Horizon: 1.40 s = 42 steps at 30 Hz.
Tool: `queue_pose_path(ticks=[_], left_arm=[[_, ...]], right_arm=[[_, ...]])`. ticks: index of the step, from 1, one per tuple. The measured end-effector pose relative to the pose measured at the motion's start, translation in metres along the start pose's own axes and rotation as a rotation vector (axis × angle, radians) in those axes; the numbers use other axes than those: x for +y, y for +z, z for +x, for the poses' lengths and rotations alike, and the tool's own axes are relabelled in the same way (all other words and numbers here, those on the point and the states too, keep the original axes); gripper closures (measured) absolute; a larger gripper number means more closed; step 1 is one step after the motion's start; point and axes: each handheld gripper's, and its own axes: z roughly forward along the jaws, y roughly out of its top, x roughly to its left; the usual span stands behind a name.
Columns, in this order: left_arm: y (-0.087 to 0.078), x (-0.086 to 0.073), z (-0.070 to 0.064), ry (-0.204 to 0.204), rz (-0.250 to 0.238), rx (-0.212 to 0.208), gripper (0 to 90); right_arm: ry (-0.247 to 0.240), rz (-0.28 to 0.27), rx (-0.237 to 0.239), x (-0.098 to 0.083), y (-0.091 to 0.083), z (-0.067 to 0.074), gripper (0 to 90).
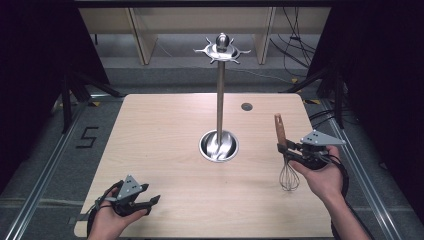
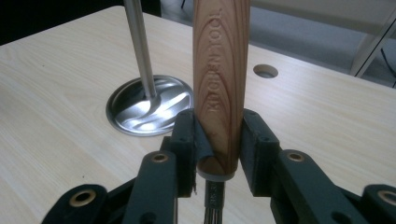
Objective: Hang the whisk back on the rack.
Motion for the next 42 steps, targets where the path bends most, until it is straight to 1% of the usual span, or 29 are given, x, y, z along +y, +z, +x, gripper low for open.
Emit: queue_pose_path(ticks=[3, 4, 6, 7, 9, 10, 11, 13, 14, 16, 18, 19, 20, 23, 24, 26, 27, 29, 30, 31, 33, 34, 36, 37, 38, 39, 40, 41, 42], left_arm=[[0.000, 0.000, 0.001, 0.012, -0.001, 0.002, 41.2], [0.000, 0.000, 0.001, 0.014, -0.002, 0.002, 41.2], [-0.001, 0.000, 0.001, 0.012, -0.002, 0.003, 41.2], [-0.001, 0.000, 0.001, 0.016, -0.003, 0.003, 41.2], [0.000, 0.000, 0.001, 0.001, -0.015, 0.000, 41.2], [0.000, 0.000, 0.001, 0.000, -0.015, -0.001, 41.2], [0.000, 0.000, 0.001, 0.008, -0.010, 0.001, 41.2], [-0.001, 0.000, 0.002, 0.012, -0.010, 0.002, 41.2], [0.000, 0.000, 0.002, 0.012, -0.019, 0.000, 41.2], [0.000, 0.000, 0.002, 0.015, -0.015, 0.000, 41.2], [-0.001, 0.000, 0.003, 0.017, -0.006, -0.004, 41.2], [-0.001, 0.000, 0.003, 0.015, -0.004, -0.005, 41.2], [-0.003, 0.000, 0.005, 0.045, 0.021, -0.006, 41.2], [-0.002, 0.001, 0.006, 0.060, 0.002, 0.002, 41.2], [-0.002, 0.001, 0.006, 0.061, -0.007, 0.012, 41.2], [-0.003, 0.000, 0.005, 0.047, 0.017, 0.000, 41.2], [-0.001, 0.000, 0.004, 0.031, -0.015, 0.006, 41.2], [-0.001, 0.000, 0.006, 0.058, -0.017, 0.011, 41.2], [-0.001, 0.000, 0.005, 0.049, -0.018, 0.010, 41.2], [-0.002, -0.001, 0.002, -0.007, -0.013, 0.008, 41.2], [-0.003, -0.001, 0.004, 0.021, 0.008, 0.002, 41.2], [-0.003, -0.001, 0.004, 0.021, 0.006, 0.004, 41.2], [-0.003, -0.001, 0.003, 0.012, 0.007, 0.005, 41.1], [-0.004, -0.001, 0.003, 0.009, 0.009, 0.006, 41.2], [-0.004, 0.000, 0.005, 0.041, 0.010, 0.005, 41.1], [-0.004, -0.001, 0.004, 0.025, 0.010, 0.005, 41.1], [-0.003, -0.001, 0.004, 0.016, 0.007, 0.004, 41.1], [-0.004, -0.001, 0.004, 0.024, 0.009, 0.004, 41.1], [-0.004, 0.000, 0.004, 0.026, 0.011, 0.004, 41.1]], right_arm=[[-0.013, -0.016, 0.001, 0.004, 0.001, 0.000, 70.1], [0.007, -0.007, 0.001, 0.005, 0.000, 0.002, 70.1], [-0.027, -0.025, 0.007, 0.009, 0.001, 0.001, 70.1], [-0.007, -0.021, 0.003, 0.010, 0.000, 0.003, 70.1], [-0.025, -0.049, -0.002, 0.012, 0.002, 0.002, 70.1], [-0.008, -0.032, 0.007, 0.014, 0.001, 0.004, 70.1], [-0.021, -0.027, 0.006, 0.016, 0.000, 0.003, 70.1], [-0.037, -0.066, -0.009, 0.018, 0.002, 0.003, 70.1], [-0.043, -0.042, 0.009, 0.020, 0.001, 0.003, 70.1], [-0.027, -0.067, -0.002, 0.022, 0.002, 0.005, 70.1], [-0.030, -0.044, 0.012, 0.025, 0.000, 0.005, 70.1], [-0.059, -0.070, 0.004, 0.027, 0.001, 0.004, 70.1], [-0.039, -0.070, 0.009, 0.028, 0.001, 0.006, 70.1], [-0.048, -0.080, 0.011, 0.032, 0.001, 0.007, 70.1], [-0.053, -0.071, 0.031, 0.033, 0.001, 0.007, 70.1], [-0.052, -0.075, 0.022, 0.036, 0.001, 0.010, 70.1], [-0.049, -0.072, 0.028, 0.036, 0.001, 0.011, 70.1], [-0.050, -0.080, 0.035, 0.038, 0.002, 0.012, 70.1], [-0.047, -0.091, 0.033, 0.040, 0.003, 0.013, 70.1], [-0.034, -0.086, 0.044, 0.041, 0.003, 0.014, 70.1], [-0.026, -0.095, 0.041, 0.043, 0.004, 0.015, 70.1], [-0.043, -0.118, 0.034, 0.044, 0.005, 0.014, 70.0], [-0.040, -0.102, 0.051, 0.047, 0.004, 0.015, 70.1], [-0.021, -0.108, 0.047, 0.047, 0.004, 0.017, 70.1], [-0.035, -0.112, 0.064, 0.049, 0.005, 0.016, 70.1], [-0.016, -0.110, 0.064, 0.050, 0.004, 0.018, 70.1], [-0.033, -0.106, 0.059, 0.051, 0.004, 0.018, 70.1], [-0.017, -0.105, 0.061, 0.052, 0.004, 0.019, 70.1], [-0.035, -0.111, 0.059, 0.053, 0.004, 0.019, 70.1]])
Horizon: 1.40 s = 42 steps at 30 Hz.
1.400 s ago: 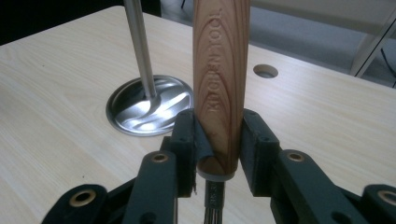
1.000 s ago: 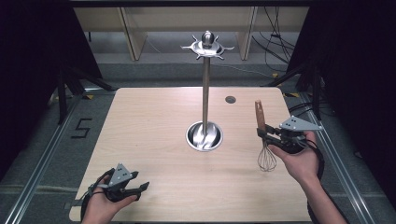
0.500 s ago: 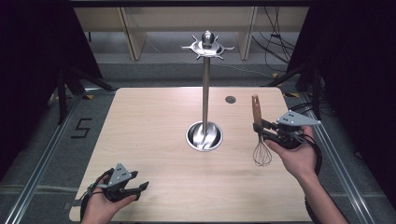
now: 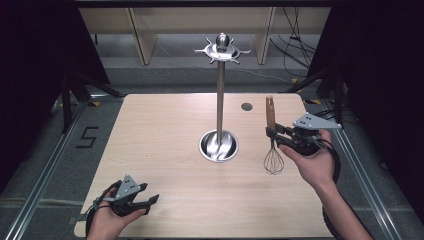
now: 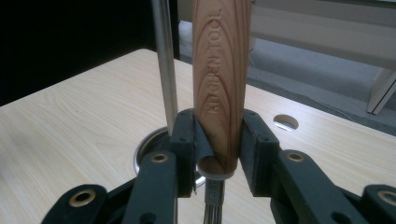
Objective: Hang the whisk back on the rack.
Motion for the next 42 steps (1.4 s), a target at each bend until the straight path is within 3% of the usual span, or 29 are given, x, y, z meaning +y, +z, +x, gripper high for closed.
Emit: queue_pose_path(ticks=[2, 3, 6, 15, 21, 23, 26, 34, 37, 38, 40, 42], left_arm=[[0.000, 0.000, -0.001, -0.011, 0.001, 0.002, 41.1], [0.000, 0.000, 0.000, 0.003, -0.002, 0.006, 41.1], [0.002, 0.000, -0.002, -0.022, -0.037, 0.015, 41.1], [0.002, 0.000, -0.002, -0.034, -0.043, 0.012, 41.1], [0.001, 0.000, -0.002, -0.029, -0.032, 0.007, 41.1], [0.001, -0.001, -0.003, -0.053, -0.032, 0.007, 41.1], [0.001, 0.001, 0.003, 0.028, -0.025, 0.017, 41.1], [0.001, 0.001, 0.003, 0.028, -0.024, 0.015, 41.1], [0.000, 0.000, -0.001, -0.020, -0.030, 0.004, 41.1], [0.000, 0.000, 0.000, -0.017, -0.030, 0.004, 41.1], [0.000, 0.001, 0.003, 0.032, -0.027, 0.016, 41.1], [0.000, 0.001, 0.003, 0.027, -0.025, 0.015, 41.3]], right_arm=[[0.009, -0.023, -0.007, 0.001, 0.002, 0.002, 70.1], [-0.006, -0.026, -0.003, 0.002, 0.003, 0.001, 70.1], [0.008, -0.006, 0.013, 0.005, 0.002, 0.003, 70.1], [0.013, -0.024, 0.037, 0.011, 0.005, 0.005, 70.1], [0.016, -0.036, 0.027, 0.015, 0.007, 0.007, 70.1], [0.021, -0.035, 0.025, 0.016, 0.007, 0.008, 70.1], [0.008, -0.033, 0.041, 0.018, 0.008, 0.009, 70.1], [0.012, -0.031, 0.041, 0.023, 0.010, 0.014, 70.1], [0.008, -0.039, 0.050, 0.024, 0.011, 0.014, 70.1], [-0.008, -0.040, 0.040, 0.025, 0.011, 0.014, 70.1], [0.007, -0.039, 0.052, 0.026, 0.012, 0.015, 70.1], [0.038, -0.028, 0.058, 0.027, 0.012, 0.018, 70.2]])
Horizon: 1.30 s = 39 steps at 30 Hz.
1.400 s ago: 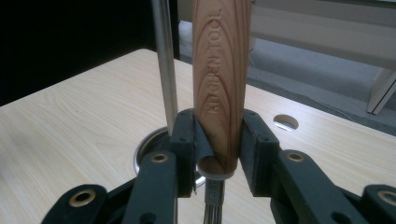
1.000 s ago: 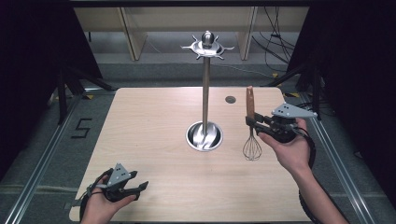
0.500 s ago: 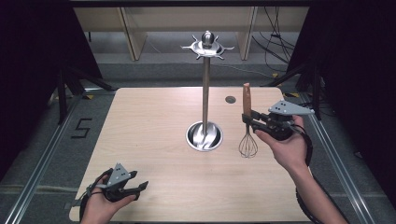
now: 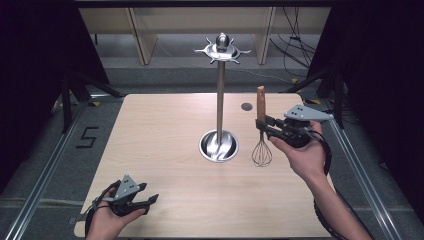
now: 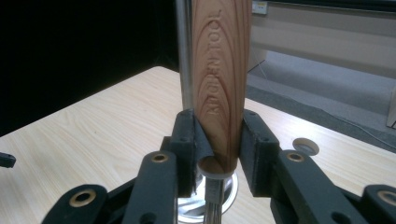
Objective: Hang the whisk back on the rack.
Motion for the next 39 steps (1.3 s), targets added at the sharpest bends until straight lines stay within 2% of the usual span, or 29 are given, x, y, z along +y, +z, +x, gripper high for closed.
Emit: queue_pose_path(ticks=[1, 2, 4, 6, 8, 9, 10, 12, 13, 17, 19, 20, 23, 24, 25, 26, 27, 29, 30, 31, 32, 33, 34, 35, 36, 37, 38, 39], left_arm=[[0.000, -0.001, -0.002, -0.031, -0.006, -0.010, 41.3], [0.000, -0.001, -0.003, -0.043, -0.005, -0.010, 41.3], [0.000, -0.001, -0.003, -0.039, -0.007, -0.004, 41.3], [-0.001, -0.001, -0.004, -0.046, -0.010, -0.004, 41.3], [-0.003, 0.000, -0.001, -0.008, 0.018, -0.005, 41.3], [-0.003, 0.000, -0.001, -0.008, 0.018, -0.005, 41.3], [-0.003, 0.000, 0.000, 0.002, 0.027, -0.006, 41.3], [-0.003, 0.000, 0.000, 0.000, 0.025, -0.003, 41.3], [-0.002, -0.001, -0.001, -0.006, 0.012, 0.002, 41.4], [-0.003, 0.000, 0.000, 0.000, 0.024, -0.005, 41.4], [-0.003, 0.000, 0.000, -0.002, 0.020, -0.004, 41.3], [-0.002, 0.000, 0.000, -0.005, 0.012, 0.002, 41.3], [-0.003, 0.000, 0.000, -0.001, 0.017, -0.002, 41.3], [-0.004, 0.000, 0.001, 0.008, 0.028, -0.005, 41.4], [-0.004, 0.000, 0.001, 0.007, 0.028, -0.005, 41.3], [-0.004, 0.000, 0.001, 0.006, 0.027, -0.003, 41.4], [-0.002, 0.000, 0.000, -0.009, 0.005, 0.000, 41.3], [-0.002, -0.001, 0.000, -0.006, 0.004, 0.002, 41.3], [-0.001, -0.001, -0.001, -0.022, -0.014, 0.006, 41.3], [-0.003, 0.000, 0.001, 0.015, 0.018, 0.001, 41.3], [-0.003, 0.000, 0.001, 0.013, 0.020, 0.001, 41.3], [-0.001, 0.000, 0.000, -0.006, -0.011, 0.007, 41.3], [0.000, -0.001, -0.003, -0.059, -0.013, 0.014, 41.3], [-0.001, -0.001, -0.003, -0.049, -0.011, 0.010, 41.3], [-0.001, -0.001, -0.002, -0.047, -0.004, 0.003, 41.3], [-0.003, -0.001, -0.001, -0.022, 0.018, -0.001, 41.3], [-0.003, -0.001, 0.000, -0.015, 0.022, 0.001, 41.3], [-0.003, 0.000, 0.001, 0.008, 0.019, 0.001, 41.3]], right_arm=[[-0.034, -0.024, 0.003, 0.001, 0.002, -0.002, 70.1], [-0.020, -0.020, -0.006, 0.001, 0.002, -0.001, 70.1], [-0.017, -0.008, -0.008, 0.001, 0.001, 0.000, 70.1], [-0.027, -0.029, -0.006, 0.003, 0.002, -0.002, 70.1], [-0.016, -0.019, -0.005, 0.004, 0.001, -0.001, 70.1], [-0.032, -0.027, -0.001, 0.005, 0.001, -0.002, 70.1], [-0.025, -0.025, -0.004, 0.006, 0.002, -0.001, 70.1], [0.007, -0.015, 0.004, 0.006, 0.001, 0.001, 70.1], [-0.024, -0.031, -0.001, 0.007, 0.002, -0.001, 70.1], [-0.006, -0.033, -0.007, 0.009, 0.001, 0.000, 70.1], [-0.018, -0.032, 0.005, 0.011, 0.001, -0.002, 70.1], [0.005, -0.020, 0.012, 0.011, 0.001, 0.000, 70.1], [-0.025, -0.036, -0.003, 0.013, 0.001, -0.001, 70.1], [-0.009, -0.031, 0.002, 0.014, 0.001, 0.000, 70.1], [-0.021, -0.033, 0.005, 0.015, 0.001, -0.001, 70.1], [-0.007, -0.040, 0.005, 0.016, 0.002, 0.001, 70.1], [-0.022, -0.041, 0.006, 0.017, 0.002, 0.000, 70.1], [-0.011, -0.032, 0.005, 0.019, 0.002, 0.002, 70.1], [-0.030, -0.045, -0.006, 0.020, 0.003, 0.001, 70.1], [-0.010, -0.052, -0.006, 0.020, 0.003, 0.003, 70.1], [-0.036, -0.045, 0.003, 0.021, 0.004, 0.001, 70.1], [-0.020, -0.042, 0.012, 0.022, 0.004, 0.002, 70.1], [-0.019, -0.035, 0.005, 0.023, 0.003, 0.002, 70.1], [-0.020, -0.048, 0.014, 0.024, 0.005, 0.002, 70.1], [-0.015, -0.041, 0.003, 0.025, 0.004, 0.003, 70.1], [-0.029, -0.047, 0.004, 0.026, 0.004, 0.002, 70.1], [0.004, -0.036, 0.004, 0.027, 0.003, 0.004, 70.1], [-0.027, -0.042, 0.012, 0.028, 0.004, 0.002, 70.2]])
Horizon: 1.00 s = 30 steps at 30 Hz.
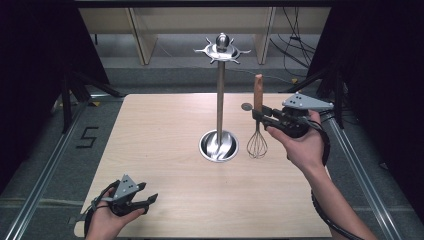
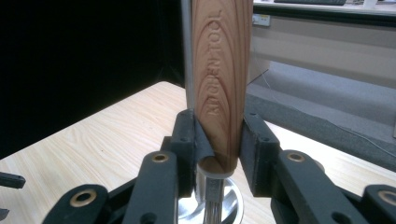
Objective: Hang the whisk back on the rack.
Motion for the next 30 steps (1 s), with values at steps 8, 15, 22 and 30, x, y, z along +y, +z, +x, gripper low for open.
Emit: queue_pose_path(ticks=[8, 15, 22, 30], left_arm=[[-0.002, 0.000, 0.001, 0.004, 0.010, -0.002, 41.3], [-0.002, 0.000, 0.001, 0.004, 0.006, -0.001, 41.3], [0.000, 0.000, -0.001, -0.031, -0.016, -0.006, 41.3], [0.001, -0.001, -0.003, -0.056, -0.036, -0.005, 41.3]], right_arm=[[0.003, 0.004, 0.000, 0.006, 0.001, 0.003, 70.2], [-0.013, 0.000, 0.003, 0.010, 0.002, 0.003, 70.2], [-0.015, -0.004, 0.010, 0.013, 0.003, 0.004, 70.2], [-0.013, -0.007, 0.025, 0.017, 0.004, 0.005, 70.2]])
